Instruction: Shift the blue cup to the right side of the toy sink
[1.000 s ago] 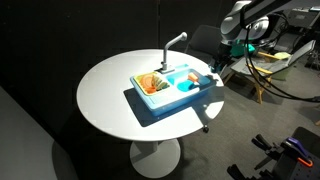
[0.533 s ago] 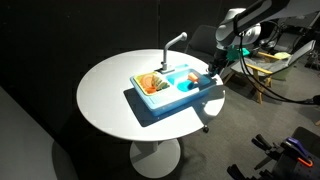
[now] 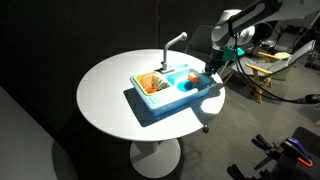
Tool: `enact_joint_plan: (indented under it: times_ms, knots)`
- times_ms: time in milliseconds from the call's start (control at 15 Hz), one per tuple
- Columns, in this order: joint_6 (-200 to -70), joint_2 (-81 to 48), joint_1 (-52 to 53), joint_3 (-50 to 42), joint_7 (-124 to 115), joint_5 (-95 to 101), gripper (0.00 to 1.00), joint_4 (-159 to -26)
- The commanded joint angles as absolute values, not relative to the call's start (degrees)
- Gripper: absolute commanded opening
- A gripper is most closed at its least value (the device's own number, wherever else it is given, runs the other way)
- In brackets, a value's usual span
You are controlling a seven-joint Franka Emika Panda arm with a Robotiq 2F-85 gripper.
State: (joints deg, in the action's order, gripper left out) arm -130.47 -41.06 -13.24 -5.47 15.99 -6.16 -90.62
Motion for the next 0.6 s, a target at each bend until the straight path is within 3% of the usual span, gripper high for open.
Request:
enact_joint_plan:
  times_ms: [0,533]
  knots:
    - [-127.9,-43.3,-14.7,-4.1,17.3,-5.0,0.31,-87.1]
    - [-127.4,-45.3,-14.9,-4.2,17.5,-4.4,0.31,-86.2]
